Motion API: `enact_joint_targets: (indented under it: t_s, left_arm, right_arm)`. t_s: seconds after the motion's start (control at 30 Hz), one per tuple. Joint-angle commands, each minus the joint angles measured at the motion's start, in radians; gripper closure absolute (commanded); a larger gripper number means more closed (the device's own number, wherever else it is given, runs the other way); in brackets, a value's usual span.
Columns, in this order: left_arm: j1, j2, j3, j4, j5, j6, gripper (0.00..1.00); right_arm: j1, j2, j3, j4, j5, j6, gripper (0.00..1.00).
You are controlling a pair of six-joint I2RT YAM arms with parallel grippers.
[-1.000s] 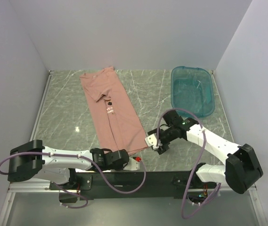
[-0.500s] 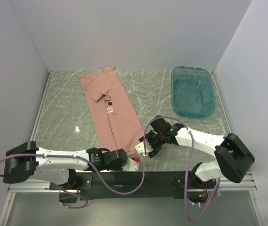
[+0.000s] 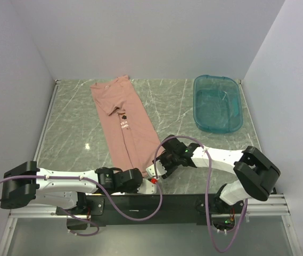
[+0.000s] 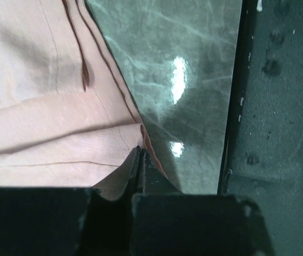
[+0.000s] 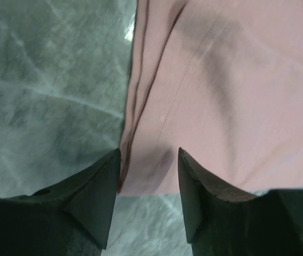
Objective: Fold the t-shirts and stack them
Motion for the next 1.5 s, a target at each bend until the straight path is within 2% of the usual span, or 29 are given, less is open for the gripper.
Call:
enact_joint_targets:
  t_s: [0.0, 0.17, 0.3, 0.5, 0.63, 0.87, 1.1, 1.33, 1.43, 1.47]
  left_arm:
    - [0.003, -0.027, -0.01, 0.009, 0.023, 0.014, 1.0]
    - [0.001, -0.039, -0.015, 0.01, 0.031, 0.02, 1.0]
    - [0.001, -0.042, -0.016, 0.009, 0.029, 0.02, 1.0]
    - [0.006, -0.06, -0.016, 0.004, 0.031, 0.025, 1.0]
    - [0.026, -0.099, -0.01, -0.004, 0.063, 0.029, 1.0]
    - [0.069, -0.188, -0.002, -0.007, 0.094, 0.038, 1.0]
    - [0.11, -0.231, 0.008, -0.027, 0.118, 0.074, 1.0]
    - [0.113, -0.176, 0.01, -0.01, 0.197, 0.066, 1.0]
    - [0.112, -0.128, 0.013, 0.009, 0.22, 0.06, 0.97]
    - [0.112, -0.107, 0.014, 0.012, 0.218, 0.058, 0.94]
  right_arm:
    - [0.025, 0.045, 0.019, 0.026, 0.062, 0.038, 0.46]
    - [0.029, 0.08, 0.031, 0.03, 0.108, 0.059, 0.55]
    - [0.029, 0.078, 0.025, 0.03, 0.105, 0.059, 0.8]
    - [0.019, 0.02, 0.016, -0.006, 0.022, 0.056, 1.0]
    - [-0.018, -0.047, 0.028, -0.057, -0.091, 0.061, 1.0]
    - [-0.084, -0.067, 0.079, -0.118, -0.208, 0.069, 1.0]
    - [-0.142, -0.06, 0.172, -0.184, -0.26, 0.062, 1.0]
    - [-0.141, -0.034, 0.159, -0.21, -0.262, 0.039, 1.0]
    - [-0.141, -0.03, 0.142, -0.235, -0.247, 0.017, 0.8]
    - [-0.141, -0.035, 0.136, -0.238, -0.243, 0.013, 0.62]
